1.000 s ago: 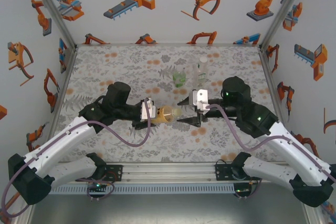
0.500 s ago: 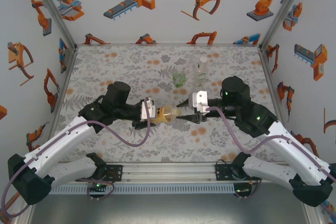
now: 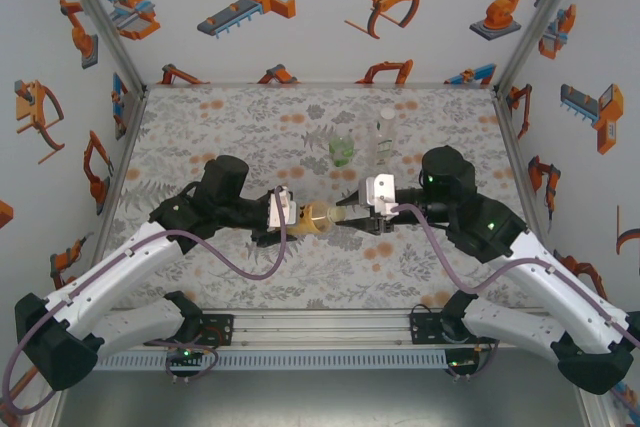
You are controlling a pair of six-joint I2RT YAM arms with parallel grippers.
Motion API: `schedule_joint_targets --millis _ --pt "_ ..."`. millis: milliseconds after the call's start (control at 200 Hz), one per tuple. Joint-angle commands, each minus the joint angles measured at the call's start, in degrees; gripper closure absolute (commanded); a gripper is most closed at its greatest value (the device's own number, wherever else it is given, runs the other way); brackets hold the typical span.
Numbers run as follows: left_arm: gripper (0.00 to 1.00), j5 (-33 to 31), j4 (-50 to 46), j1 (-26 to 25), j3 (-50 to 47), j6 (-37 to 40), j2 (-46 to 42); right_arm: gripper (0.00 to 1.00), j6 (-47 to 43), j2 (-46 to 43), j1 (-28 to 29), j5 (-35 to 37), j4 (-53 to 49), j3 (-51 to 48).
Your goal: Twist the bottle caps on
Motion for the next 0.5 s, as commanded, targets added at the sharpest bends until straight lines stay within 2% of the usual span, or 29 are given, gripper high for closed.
schedule_joint_targets --millis 0,170,250,325,496 --pt "1.0 2.0 -0.8 -0.2 1.6 1.2 -0.4 0.68 -0.8 -0.5 0.3 -0.4 1.5 -0.8" --pt "1.0 1.2 -0.8 -0.2 1.6 1.1 -0.6 0.82 0.9 -0.4 0.3 0.3 2.3 -1.0" --pt "1.0 0.0 -0.6 -0.3 1.7 0.8 -0.7 0.89 6.2 -0.2 0.3 3.4 5.3 -1.9" --pt "1.0 -1.8 -0.1 -0.3 1.5 0.3 -1.0 1.0 12.3 0.3 0.3 7.0 8.3 -2.7" --pt "1.0 -9.6 2.4 -0.3 0.8 -1.6 -1.5 1.0 29.5 1.5 0.3 13.5 15.8 -4.9"
